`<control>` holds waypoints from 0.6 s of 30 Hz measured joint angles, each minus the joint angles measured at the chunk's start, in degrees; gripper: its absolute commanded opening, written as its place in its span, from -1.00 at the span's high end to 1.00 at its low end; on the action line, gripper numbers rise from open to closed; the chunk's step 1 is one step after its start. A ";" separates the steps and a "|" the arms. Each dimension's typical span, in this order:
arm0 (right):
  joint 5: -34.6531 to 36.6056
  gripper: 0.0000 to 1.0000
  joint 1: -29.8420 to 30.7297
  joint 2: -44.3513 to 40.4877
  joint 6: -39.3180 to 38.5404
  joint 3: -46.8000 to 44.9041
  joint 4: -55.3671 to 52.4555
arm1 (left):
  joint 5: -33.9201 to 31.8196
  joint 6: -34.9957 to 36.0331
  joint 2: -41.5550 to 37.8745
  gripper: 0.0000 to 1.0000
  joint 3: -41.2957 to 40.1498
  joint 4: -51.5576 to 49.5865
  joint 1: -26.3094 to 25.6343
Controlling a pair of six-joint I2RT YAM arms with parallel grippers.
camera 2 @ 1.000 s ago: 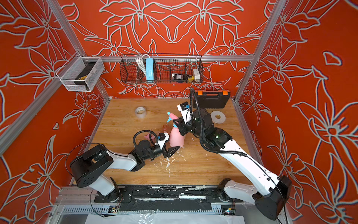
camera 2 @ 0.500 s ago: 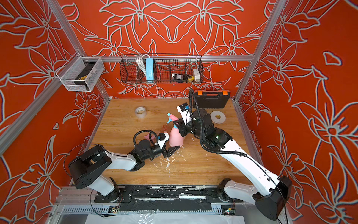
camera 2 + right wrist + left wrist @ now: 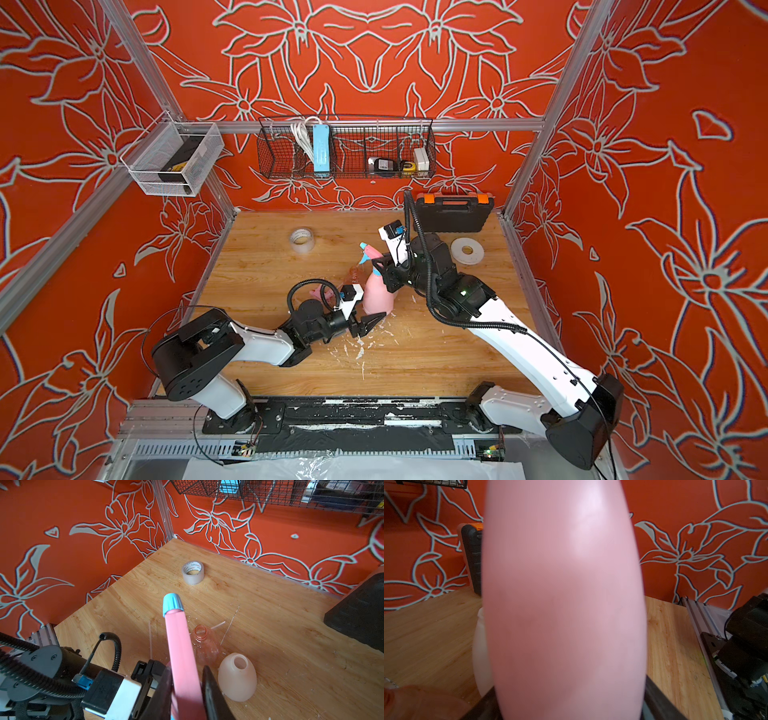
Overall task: Attach spray nozzles to spray bottles
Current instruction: Insert the spray nozzle into the spray bottle.
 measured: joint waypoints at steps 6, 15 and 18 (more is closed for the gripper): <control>3.96 1.00 1.64 0.00 0.13 0.02 -0.07 | -0.94 0.33 -0.02 0.13 0.33 -0.59 -0.02; 17.64 0.99 7.02 1.16 3.63 1.31 -0.52 | -4.24 1.53 -0.02 0.14 2.05 -2.97 -0.22; 22.82 0.98 9.27 2.89 5.05 2.71 -1.64 | -5.66 2.16 -0.02 0.14 2.08 -3.54 -0.24</control>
